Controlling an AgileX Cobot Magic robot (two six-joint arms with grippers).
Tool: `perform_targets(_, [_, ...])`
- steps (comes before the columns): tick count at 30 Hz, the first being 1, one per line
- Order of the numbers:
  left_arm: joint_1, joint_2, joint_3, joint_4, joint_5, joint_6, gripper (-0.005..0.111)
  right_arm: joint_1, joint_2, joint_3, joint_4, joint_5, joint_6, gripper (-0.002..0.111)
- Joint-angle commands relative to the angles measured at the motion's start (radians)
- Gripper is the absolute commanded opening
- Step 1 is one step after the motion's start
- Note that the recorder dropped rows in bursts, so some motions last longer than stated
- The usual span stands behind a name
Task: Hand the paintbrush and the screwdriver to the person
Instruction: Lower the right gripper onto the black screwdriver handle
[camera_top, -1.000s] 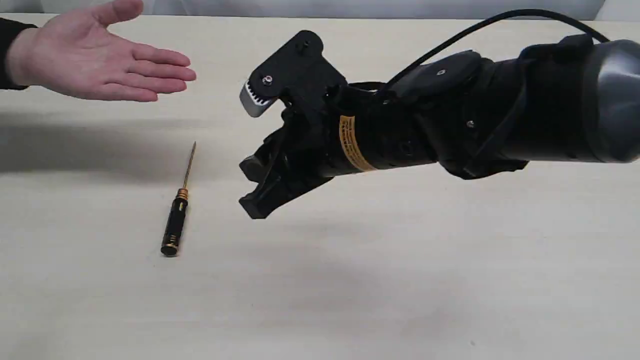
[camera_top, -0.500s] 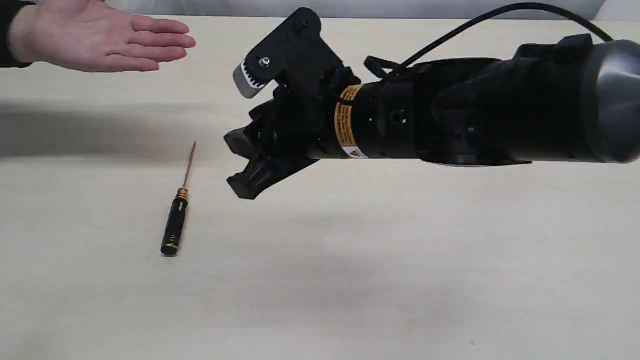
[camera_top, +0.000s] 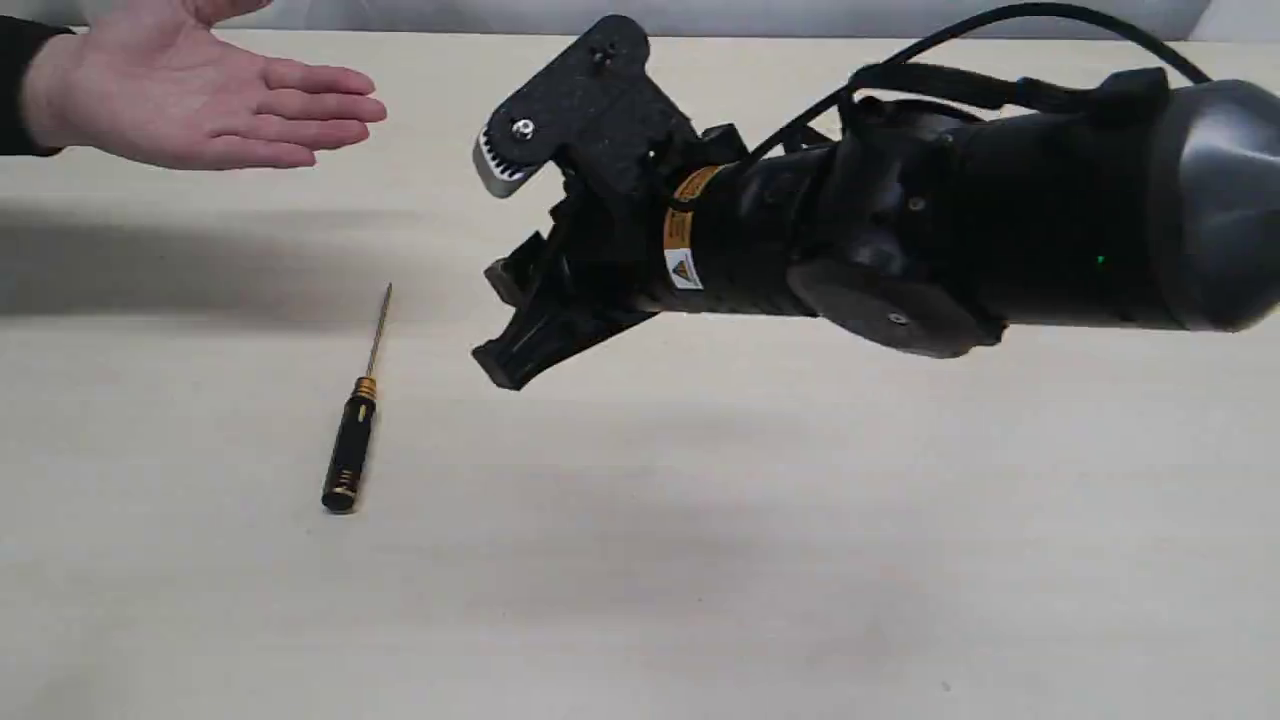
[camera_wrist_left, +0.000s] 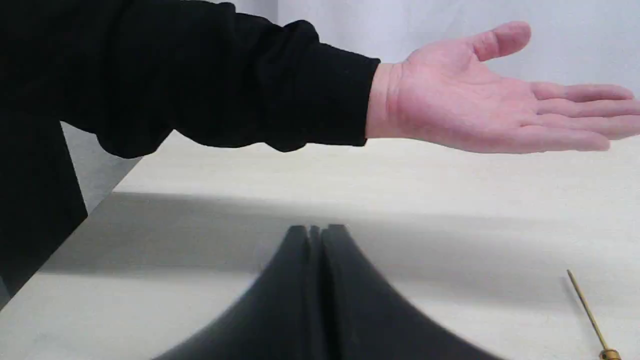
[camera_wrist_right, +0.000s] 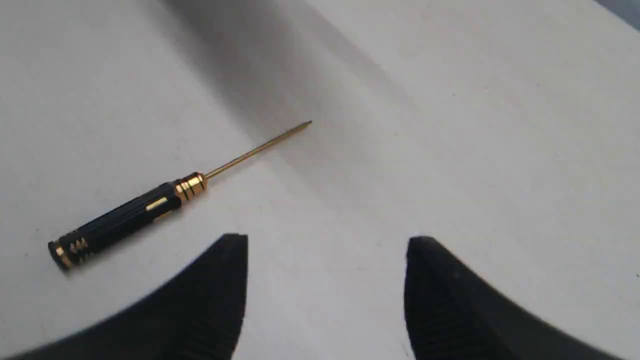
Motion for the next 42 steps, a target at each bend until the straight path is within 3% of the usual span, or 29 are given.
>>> perform_targets(1, [-0.008, -0.002, 0.002, 0.002, -0.011, -0.002, 0.0, 0.036, 0.03, -0.078, 0.189, 0.146, -0.183, 0.052])
perform_targets(8, [-0.008, -0.002, 0.002, 0.002, -0.011, -0.002, 0.0, 0.104, 0.127, -0.273, 0.249, 0.32, -0.183, 0.052])
perform_targets(19, [-0.008, -0.002, 0.002, 0.0, -0.011, -0.002, 0.0, 0.106, 0.258, -0.486, 0.452, 0.607, -0.235, 0.052])
perform_targets(25, [-0.008, -0.002, 0.002, -0.005, -0.008, -0.002, 0.0, 0.106, 0.337, -0.565, 0.55, 0.658, -0.257, 0.052])
perform_targets(35, [-0.008, -0.002, 0.002, -0.005, -0.008, -0.002, 0.0, 0.14, 0.465, -0.758, 0.578, 0.787, -0.245, 0.052])
perform_targets(42, [-0.008, -0.002, 0.002, -0.005, -0.008, -0.002, 0.0, 0.154, 0.568, -0.896, 0.482, 0.913, -0.134, 0.052])
